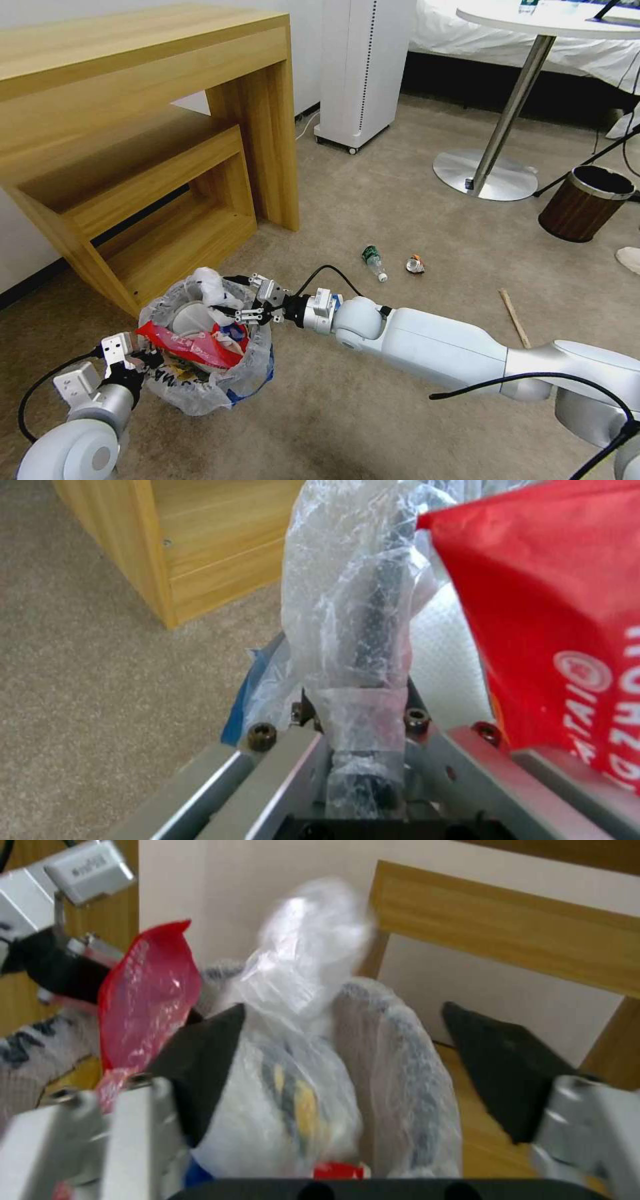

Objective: Pick up the trash bin and place the garbage on the floor into it.

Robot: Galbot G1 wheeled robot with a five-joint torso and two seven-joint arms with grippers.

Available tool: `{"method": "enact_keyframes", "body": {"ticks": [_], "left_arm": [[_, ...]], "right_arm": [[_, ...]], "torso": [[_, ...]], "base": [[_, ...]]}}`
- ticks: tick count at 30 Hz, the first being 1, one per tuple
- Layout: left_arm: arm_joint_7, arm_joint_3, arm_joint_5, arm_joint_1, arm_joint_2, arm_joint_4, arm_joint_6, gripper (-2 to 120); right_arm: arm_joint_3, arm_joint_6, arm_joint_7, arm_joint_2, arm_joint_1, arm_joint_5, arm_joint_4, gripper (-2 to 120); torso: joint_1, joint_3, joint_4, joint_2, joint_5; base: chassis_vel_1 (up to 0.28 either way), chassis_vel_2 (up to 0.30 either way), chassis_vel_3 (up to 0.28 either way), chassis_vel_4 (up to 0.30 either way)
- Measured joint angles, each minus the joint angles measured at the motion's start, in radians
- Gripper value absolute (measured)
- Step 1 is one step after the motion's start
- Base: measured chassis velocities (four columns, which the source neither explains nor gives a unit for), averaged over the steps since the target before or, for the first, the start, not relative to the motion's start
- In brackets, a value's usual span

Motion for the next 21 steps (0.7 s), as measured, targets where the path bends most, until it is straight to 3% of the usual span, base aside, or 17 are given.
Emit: {"method": "enact_keyframes", "body": {"ticks": [2, 12, 21], "left_arm": [[0.000, 0.000, 0.001, 0.001, -0.001, 0.000, 0.000, 1], [0.000, -0.001, 0.000, 0.001, 0.005, -0.006, 0.000, 1], [0.000, -0.007, 0.000, 0.012, 0.012, -0.013, 0.004, 1]], "right_arm": [[0.000, -0.003, 0.001, 0.000, 0.003, 0.008, 0.012, 92], [0.018, -0.008, 0.003, -0.053, -0.002, 0.018, 0.063, 96], [0.172, -0.048, 0.047, -0.120, -0.060, 0.084, 0.180, 97]], "torso": [[0.000, 0.000, 0.0001, 0.000, 0.0000], [0.000, 0.000, -0.0001, 0.000, -0.0001], [0.000, 0.000, 0.0000, 0.000, 0.0000]], "base": [[0.000, 0.000, 0.000, 0.000], [0.000, 0.000, 0.000, 0.000], [0.000, 0.000, 0.000, 0.000]]}}
